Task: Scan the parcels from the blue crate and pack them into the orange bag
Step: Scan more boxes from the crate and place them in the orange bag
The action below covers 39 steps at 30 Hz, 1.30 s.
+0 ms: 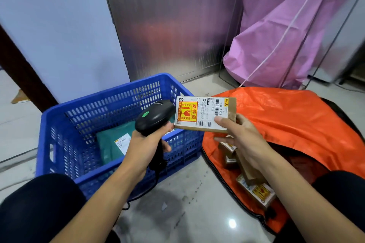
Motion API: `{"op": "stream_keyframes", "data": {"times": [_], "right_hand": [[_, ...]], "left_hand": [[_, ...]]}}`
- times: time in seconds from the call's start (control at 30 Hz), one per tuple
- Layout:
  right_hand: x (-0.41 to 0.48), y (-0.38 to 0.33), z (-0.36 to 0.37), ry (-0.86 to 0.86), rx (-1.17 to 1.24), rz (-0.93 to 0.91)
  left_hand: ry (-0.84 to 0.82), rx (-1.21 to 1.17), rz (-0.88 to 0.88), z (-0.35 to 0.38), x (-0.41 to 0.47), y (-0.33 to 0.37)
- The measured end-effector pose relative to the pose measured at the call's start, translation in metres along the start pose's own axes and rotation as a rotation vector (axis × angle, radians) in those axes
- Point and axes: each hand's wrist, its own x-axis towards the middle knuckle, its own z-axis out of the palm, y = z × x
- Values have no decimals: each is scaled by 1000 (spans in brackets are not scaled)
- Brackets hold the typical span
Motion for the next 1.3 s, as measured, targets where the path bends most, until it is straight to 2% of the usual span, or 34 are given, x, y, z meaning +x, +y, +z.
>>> {"op": "stream_keyframes", "data": {"times": [0.27, 0.5, 0.73, 0.87, 1.1, 1.3], "right_hand": [[2, 0, -6, 68, -23, 6], [2, -3, -10, 17, -158, -94], [5, 3, -11, 80, -269, -109], [5, 2, -9, 48, -220, -90], [5, 4, -4, 39, -126, -45], [2, 15, 8, 71, 7, 17]], "left_hand": [[-39, 26, 11, 5, -2, -1], [-48, 132, 34, 2, 5, -5], [56, 78, 31, 5, 7, -11], [50, 11, 2, 5, 9, -10], [-153, -146, -228, 17, 4, -14], [-143, -163, -221, 21, 5, -16]]}}
